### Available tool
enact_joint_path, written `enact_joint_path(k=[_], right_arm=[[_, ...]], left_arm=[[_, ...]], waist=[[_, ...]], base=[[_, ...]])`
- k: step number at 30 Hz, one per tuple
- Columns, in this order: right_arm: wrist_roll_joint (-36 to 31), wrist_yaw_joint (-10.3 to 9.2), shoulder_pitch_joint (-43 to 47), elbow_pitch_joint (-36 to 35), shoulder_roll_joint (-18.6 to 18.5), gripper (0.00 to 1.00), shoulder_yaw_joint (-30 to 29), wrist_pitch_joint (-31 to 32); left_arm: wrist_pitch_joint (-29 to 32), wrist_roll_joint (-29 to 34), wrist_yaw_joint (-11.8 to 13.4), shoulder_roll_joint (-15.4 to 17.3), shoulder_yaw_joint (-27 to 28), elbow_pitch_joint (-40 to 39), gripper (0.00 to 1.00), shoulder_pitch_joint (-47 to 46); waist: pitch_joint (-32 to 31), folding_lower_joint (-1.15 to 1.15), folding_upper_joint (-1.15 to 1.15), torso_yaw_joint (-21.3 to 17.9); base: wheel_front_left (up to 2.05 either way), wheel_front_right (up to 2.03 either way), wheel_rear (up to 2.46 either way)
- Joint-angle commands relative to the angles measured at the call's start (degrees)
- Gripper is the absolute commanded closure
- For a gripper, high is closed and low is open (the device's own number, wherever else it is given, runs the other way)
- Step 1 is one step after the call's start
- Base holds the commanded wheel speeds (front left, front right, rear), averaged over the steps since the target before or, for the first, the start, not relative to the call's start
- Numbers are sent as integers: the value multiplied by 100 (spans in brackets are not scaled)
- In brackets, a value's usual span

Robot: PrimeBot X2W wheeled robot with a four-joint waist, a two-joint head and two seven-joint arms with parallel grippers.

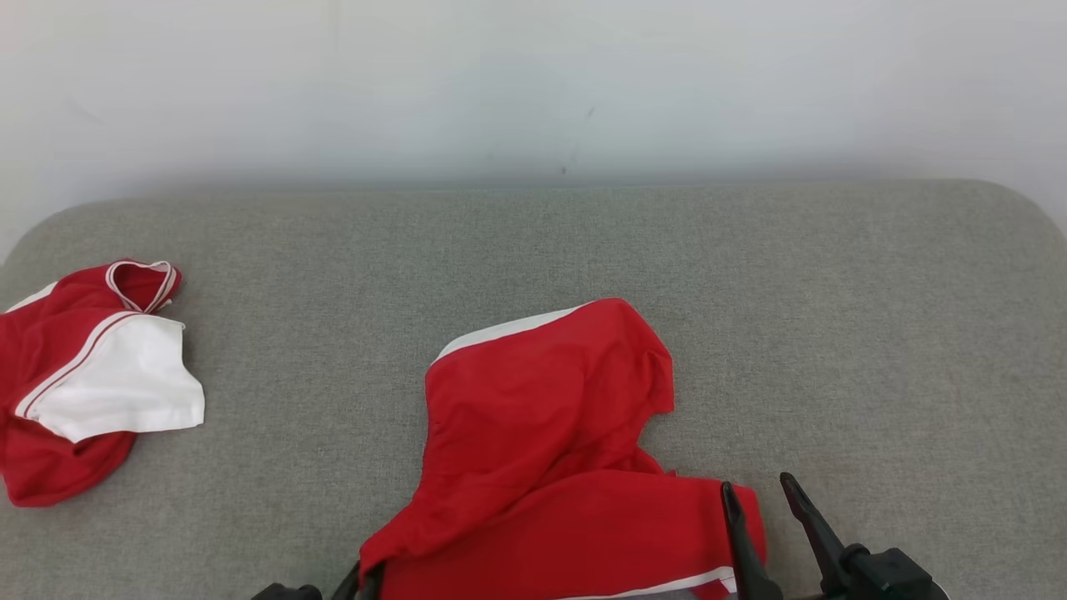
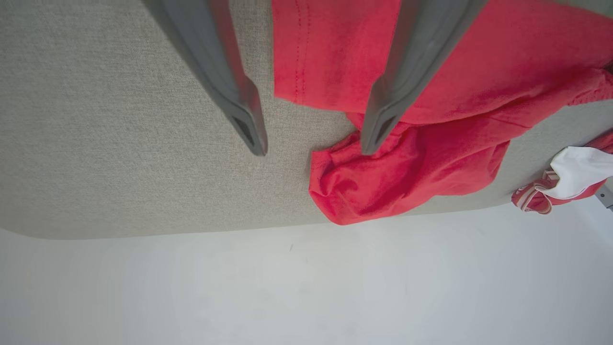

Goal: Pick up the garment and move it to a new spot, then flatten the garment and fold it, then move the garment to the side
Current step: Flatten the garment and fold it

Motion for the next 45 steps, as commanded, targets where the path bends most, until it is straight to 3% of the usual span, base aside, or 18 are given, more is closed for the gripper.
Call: enact_joint_path(k=[1,10,19,20,21,22,35,36,37,38,45], right_arm=[[-24,20,51,15,0,0,-1,-4],[-16,20,70,30,0,0,-47,-4],[-21,20,10,79,1,0,-34,-4],[-33,20,3,91,1,0,-44,-4],[-30,20,-3,100,1,0,-61,-4],[-26,20,-7,105,-1,0,-64,-4],[30,19,10,102,-5,0,-104,-4],[33,19,40,87,-2,0,-125,-4],[31,20,70,87,0,0,-131,-4],[18,20,81,89,4,0,-138,-3],[-20,20,201,123,0,0,-151,-3]], left_arm=[[-17,101,28,-28,36,-65,0,11],[-18,527,59,90,-48,-519,0,109],[124,619,-44,166,-210,-219,0,-218],[130,585,-65,144,-210,-175,54,-253],[154,600,-116,157,-260,-111,86,-312],[176,614,-140,165,-281,-52,100,-378],[176,351,-328,119,-263,507,100,-1089],[233,277,-338,118,-254,485,78,-1038],[320,301,-347,178,-286,455,43,-992],[440,309,-343,247,-334,426,0,-959],[1260,161,-330,688,-430,-275,0,-676]], waist=[[-11,1,0,9],[-4,1,0,32],[48,1,0,-153],[50,1,0,-169],[52,1,0,-191],[53,1,0,-210],[28,1,0,-480],[31,1,0,-479],[35,1,0,-475],[35,1,0,-459],[-57,1,0,-323]], base=[[0,0,0],[0,0,0],[0,0,0],[0,0,0],[0,0,0],[0,0,0],[0,0,0],[0,0,0],[0,0,0],[0,0,0],[0,0,0]])
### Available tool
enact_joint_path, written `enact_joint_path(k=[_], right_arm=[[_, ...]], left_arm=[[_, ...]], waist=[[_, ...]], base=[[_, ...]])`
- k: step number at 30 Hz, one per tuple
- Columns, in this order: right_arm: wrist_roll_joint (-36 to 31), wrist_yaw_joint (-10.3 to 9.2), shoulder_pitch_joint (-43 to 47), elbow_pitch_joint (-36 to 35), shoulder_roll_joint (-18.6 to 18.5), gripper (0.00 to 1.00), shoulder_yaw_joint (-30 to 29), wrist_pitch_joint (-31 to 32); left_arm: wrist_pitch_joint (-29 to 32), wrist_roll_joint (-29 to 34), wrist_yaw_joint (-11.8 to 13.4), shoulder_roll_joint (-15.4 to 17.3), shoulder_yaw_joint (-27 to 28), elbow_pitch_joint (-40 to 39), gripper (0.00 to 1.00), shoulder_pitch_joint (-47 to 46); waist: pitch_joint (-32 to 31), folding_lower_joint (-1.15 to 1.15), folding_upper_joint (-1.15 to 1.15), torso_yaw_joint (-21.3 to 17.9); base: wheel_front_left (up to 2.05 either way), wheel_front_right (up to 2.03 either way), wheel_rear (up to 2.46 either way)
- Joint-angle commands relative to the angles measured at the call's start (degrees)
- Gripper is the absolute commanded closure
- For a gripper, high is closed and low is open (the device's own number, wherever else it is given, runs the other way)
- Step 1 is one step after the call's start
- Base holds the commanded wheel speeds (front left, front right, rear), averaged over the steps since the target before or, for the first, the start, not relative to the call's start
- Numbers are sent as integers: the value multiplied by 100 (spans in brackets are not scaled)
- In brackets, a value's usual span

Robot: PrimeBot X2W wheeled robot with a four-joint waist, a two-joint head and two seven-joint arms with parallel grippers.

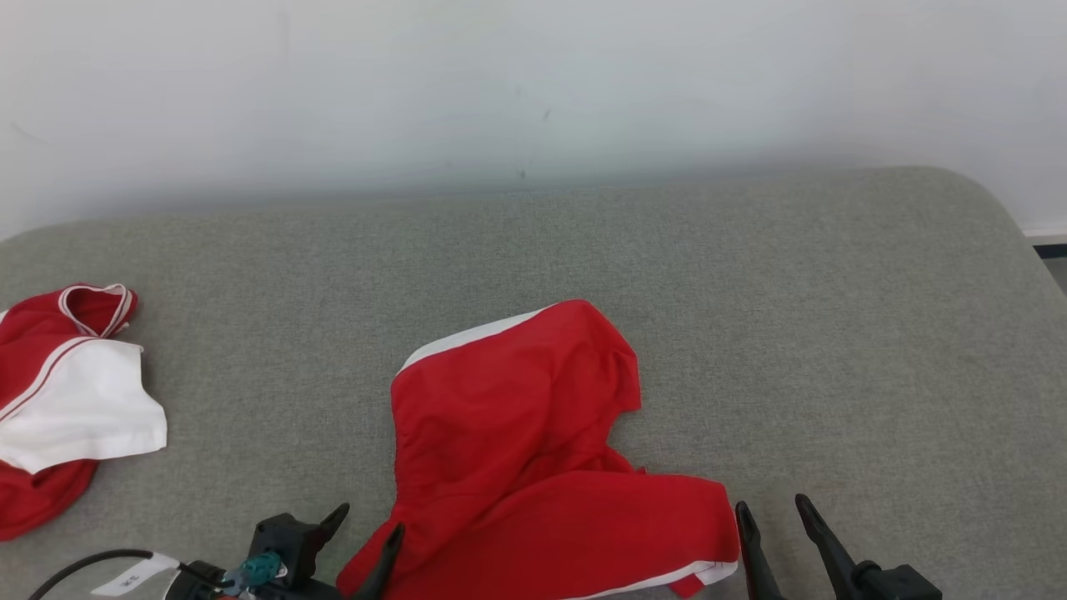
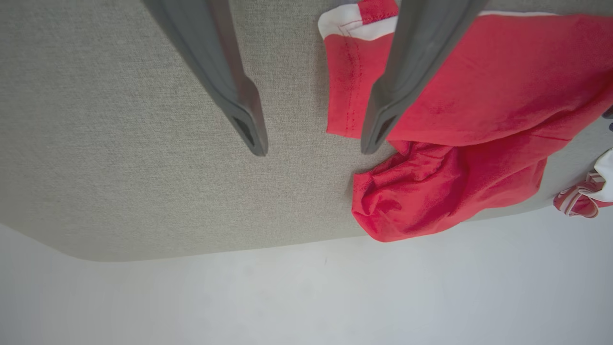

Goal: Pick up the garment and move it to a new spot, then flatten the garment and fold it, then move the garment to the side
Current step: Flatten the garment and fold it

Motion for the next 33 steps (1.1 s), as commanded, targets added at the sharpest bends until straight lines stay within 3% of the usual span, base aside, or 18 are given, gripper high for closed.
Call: enact_joint_path(k=[1,10,11,12,13,25,33], right_arm=[[-27,20,17,9,-1,0,16,-3],[-33,20,-81,54,-1,0,56,-3],[-33,19,-85,59,-2,0,57,-3],[-35,19,-89,63,-2,0,61,-3],[-35,20,-92,65,-2,0,64,-3],[-1,19,-176,44,-2,0,45,-3],[38,19,-431,103,-1,0,135,-3]], left_arm=[[244,-89,42,114,8,-232,0,150],[1152,-539,32,138,-79,-823,0,412],[1180,-493,46,152,-108,-856,28,388],[1181,-442,83,158,-132,-869,67,344],[1197,-472,83,130,-131,-845,100,323],[800,-383,62,-81,-76,-778,100,-431],[332,-473,2,-147,93,12,100,-1065]], waist=[[-38,0,0,44],[-18,0,0,43],[-15,0,0,32],[-9,0,0,20],[-2,0,0,9],[133,0,0,-163],[359,0,0,-383]], base=[[0,0,0],[0,0,0],[0,0,0],[0,0,0],[0,0,0],[0,0,0],[0,0,0]])
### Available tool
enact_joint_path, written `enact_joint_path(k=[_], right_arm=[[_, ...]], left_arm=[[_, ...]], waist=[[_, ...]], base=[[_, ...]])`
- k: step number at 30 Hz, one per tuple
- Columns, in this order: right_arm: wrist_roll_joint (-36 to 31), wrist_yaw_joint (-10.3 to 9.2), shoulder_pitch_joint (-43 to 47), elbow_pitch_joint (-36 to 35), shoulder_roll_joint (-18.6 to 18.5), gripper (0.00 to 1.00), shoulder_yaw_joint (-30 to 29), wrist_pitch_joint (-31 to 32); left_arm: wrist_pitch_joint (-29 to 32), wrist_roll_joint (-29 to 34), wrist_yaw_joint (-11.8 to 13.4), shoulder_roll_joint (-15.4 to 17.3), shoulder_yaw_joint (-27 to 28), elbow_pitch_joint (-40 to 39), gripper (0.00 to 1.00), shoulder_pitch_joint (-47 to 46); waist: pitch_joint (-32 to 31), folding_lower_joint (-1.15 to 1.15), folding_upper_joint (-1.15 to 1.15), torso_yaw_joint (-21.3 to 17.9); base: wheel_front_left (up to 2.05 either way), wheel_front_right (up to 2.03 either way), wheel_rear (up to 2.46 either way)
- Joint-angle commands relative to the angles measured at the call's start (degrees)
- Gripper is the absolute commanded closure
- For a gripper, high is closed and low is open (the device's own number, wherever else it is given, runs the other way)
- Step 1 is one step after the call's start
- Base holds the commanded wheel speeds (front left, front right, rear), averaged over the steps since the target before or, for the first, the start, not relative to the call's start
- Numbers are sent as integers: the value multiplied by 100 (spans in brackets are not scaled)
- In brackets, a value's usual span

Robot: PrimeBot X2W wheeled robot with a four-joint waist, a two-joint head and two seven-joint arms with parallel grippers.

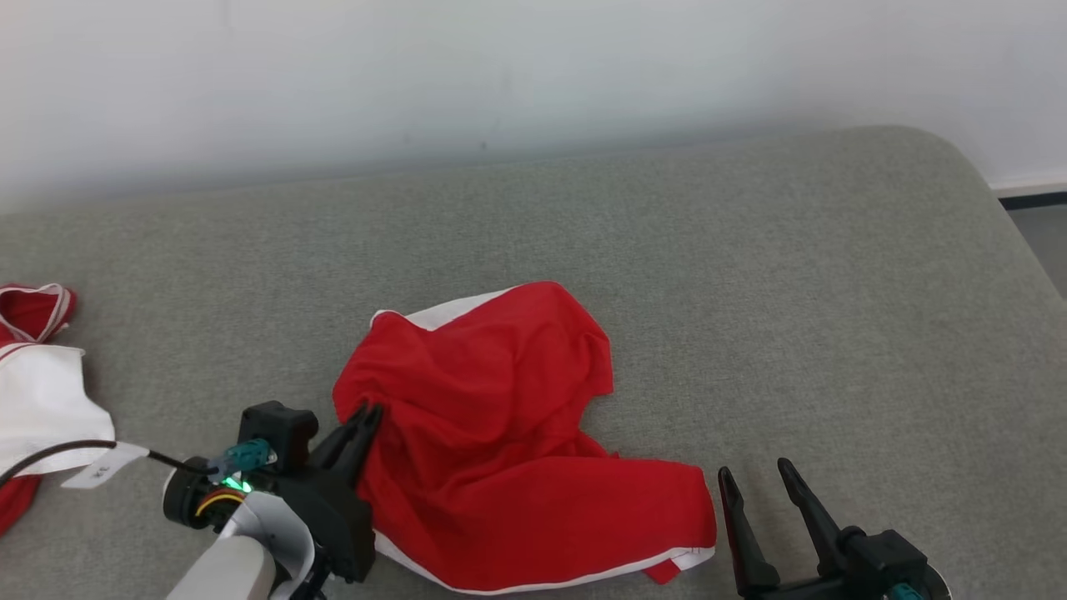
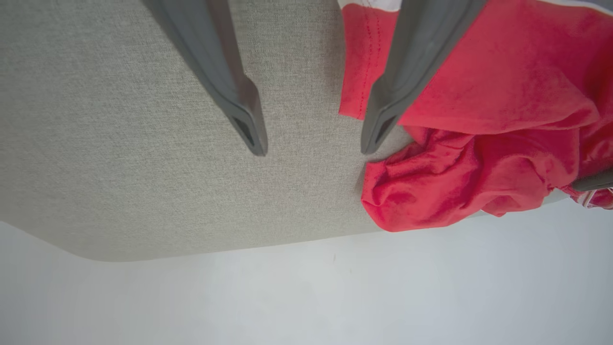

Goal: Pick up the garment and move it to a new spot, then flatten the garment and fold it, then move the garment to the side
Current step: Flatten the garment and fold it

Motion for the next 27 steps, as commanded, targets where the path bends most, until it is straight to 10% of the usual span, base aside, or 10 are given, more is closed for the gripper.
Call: enact_joint_path(k=[1,14,15,16,17,27], right_arm=[[8,19,-80,25,-1,0,4,-3],[57,18,-117,67,-1,0,-17,-3],[63,18,-96,60,1,0,-28,-3],[72,19,-72,57,1,0,-24,-3],[79,18,-41,57,1,0,-29,-3],[91,18,259,45,-2,0,-76,-3]], left_arm=[[-139,-28,-16,-26,4,174,100,-115],[-1180,-69,-88,-251,-291,1574,100,-640],[-1240,-38,-84,-269,-332,1625,76,-671],[-1284,-56,-85,-291,-355,1664,11,-665],[-1327,-103,-87,-327,-368,1682,0,-638],[-1546,-369,-84,-245,-243,802,0,119]], waist=[[97,-1,-1,-118],[109,-1,-1,-218],[79,-1,-1,-184],[50,-1,-1,-155],[15,-1,-1,-117],[-305,-1,-1,297]], base=[[0,0,0],[0,0,0],[0,0,0],[0,0,0],[0,0,0],[0,0,0]])
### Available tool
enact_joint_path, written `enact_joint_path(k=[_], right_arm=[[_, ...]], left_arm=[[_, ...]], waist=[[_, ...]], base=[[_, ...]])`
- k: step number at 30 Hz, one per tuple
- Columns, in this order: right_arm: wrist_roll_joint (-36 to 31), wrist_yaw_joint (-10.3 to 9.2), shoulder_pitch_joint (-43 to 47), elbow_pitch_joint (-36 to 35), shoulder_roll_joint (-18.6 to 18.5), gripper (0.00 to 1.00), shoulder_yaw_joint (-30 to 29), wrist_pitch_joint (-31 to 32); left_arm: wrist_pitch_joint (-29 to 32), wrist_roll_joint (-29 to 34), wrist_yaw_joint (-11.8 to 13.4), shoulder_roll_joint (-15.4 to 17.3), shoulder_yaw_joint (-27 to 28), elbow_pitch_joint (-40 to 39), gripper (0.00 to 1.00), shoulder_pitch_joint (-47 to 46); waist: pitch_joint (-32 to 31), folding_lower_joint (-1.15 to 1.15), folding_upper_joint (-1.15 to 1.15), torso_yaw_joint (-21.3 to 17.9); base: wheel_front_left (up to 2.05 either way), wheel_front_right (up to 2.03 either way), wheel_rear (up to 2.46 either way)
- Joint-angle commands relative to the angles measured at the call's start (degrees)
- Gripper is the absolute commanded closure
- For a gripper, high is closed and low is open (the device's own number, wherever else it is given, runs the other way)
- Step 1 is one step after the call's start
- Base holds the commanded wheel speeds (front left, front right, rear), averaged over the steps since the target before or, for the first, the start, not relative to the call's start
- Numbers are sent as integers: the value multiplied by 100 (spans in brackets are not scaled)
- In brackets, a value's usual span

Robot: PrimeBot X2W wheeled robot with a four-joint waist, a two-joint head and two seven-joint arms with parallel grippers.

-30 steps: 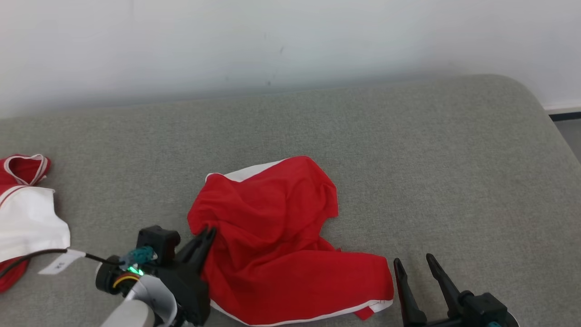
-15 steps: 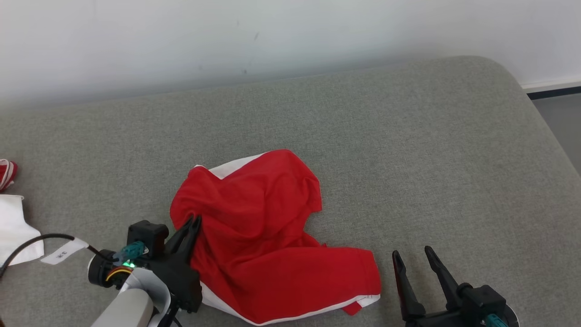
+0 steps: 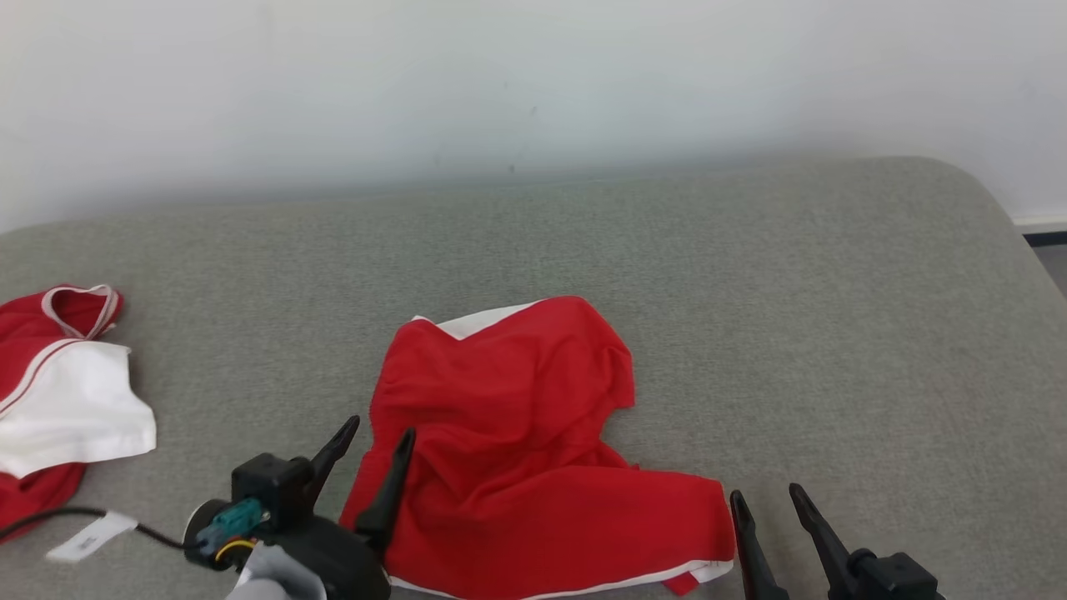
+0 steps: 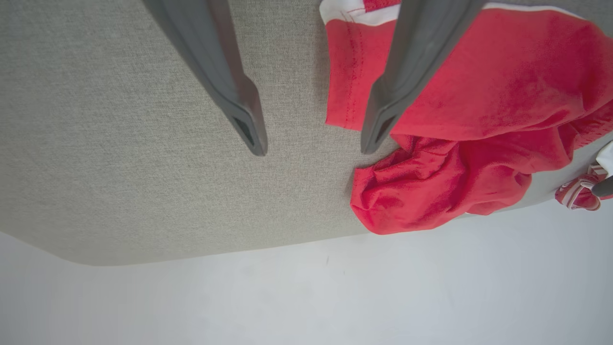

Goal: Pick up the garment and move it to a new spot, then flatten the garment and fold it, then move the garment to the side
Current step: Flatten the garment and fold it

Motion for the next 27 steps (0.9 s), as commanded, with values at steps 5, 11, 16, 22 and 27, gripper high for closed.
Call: enact_joint_path(k=[5,11,16,22,27], right_arm=[[-10,20,159,-48,-3,0,-26,-3],[-31,19,194,-49,-2,0,-38,-3],[-58,20,138,-23,-2,0,-53,-3],[-98,19,80,19,-3,0,-46,-3],[-134,19,70,26,-3,0,-70,-3]], left_arm=[[-37,-134,197,274,198,-679,0,633],[328,-76,454,749,122,-1403,0,1443],[407,-88,484,882,61,-1368,0,1617],[386,48,361,834,-126,-1025,0,1411],[315,319,294,813,-314,-750,0,1117]], waist=[[-142,1,0,263],[-93,1,0,375],[-43,1,0,374],[-10,1,0,279],[48,1,0,191]], base=[[0,0,0],[0,0,0],[0,0,0],[0,0,0],[0,0,0]])
